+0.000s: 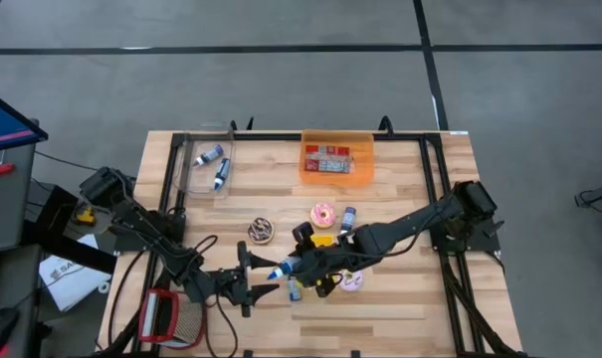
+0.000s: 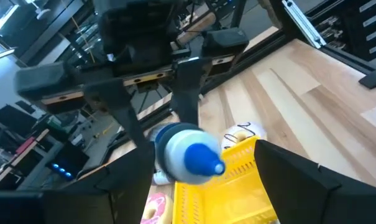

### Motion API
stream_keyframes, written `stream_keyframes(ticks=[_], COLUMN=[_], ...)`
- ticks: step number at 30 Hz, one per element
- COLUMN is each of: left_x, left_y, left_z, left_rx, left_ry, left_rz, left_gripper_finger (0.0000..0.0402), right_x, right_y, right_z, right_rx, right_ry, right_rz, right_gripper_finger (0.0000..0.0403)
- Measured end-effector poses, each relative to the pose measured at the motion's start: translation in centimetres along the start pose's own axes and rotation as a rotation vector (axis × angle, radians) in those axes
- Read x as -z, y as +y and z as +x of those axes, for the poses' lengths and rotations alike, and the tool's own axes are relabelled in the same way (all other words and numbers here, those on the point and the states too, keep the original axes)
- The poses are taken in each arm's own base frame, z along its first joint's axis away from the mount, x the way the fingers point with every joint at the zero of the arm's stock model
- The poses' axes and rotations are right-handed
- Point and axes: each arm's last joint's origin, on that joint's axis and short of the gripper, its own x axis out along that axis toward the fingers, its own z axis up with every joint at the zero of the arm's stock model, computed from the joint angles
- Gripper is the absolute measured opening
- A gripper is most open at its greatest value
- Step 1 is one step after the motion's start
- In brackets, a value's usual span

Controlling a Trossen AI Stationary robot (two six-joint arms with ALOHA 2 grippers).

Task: Pick & Place Food Item
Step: Put the bottom blue food coloring bottle into the transparent bin

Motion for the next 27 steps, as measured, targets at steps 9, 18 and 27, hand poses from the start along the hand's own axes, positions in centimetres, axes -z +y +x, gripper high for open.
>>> stream_keyframes(ticks=[9, 18, 27], left_x=[0.1, -0.2, -0.4], left_y=[0.6, 0.7, 1.3], left_z=[0.6, 0.5, 0.5], left_rx=[-0.019, -0.044, -0.154], left_ry=[-0.006, -0.014, 0.019], left_rz=[-0.025, -0.043, -0.062], left_gripper_finger=[0.0221, 0.0133, 0.0112], right_x=[-0.2, -0.2, -0.1], right_y=[0.0, -0.1, -0.5], right_z=[0.0, 0.0, 0.1], right_rx=[0.005, 0.011, 0.037], right_ry=[-0.020, -0.022, -0.014], right_rz=[-0.005, 0.011, 0.027], right_gripper_finger=[0.0146, 0.0145, 0.0156])
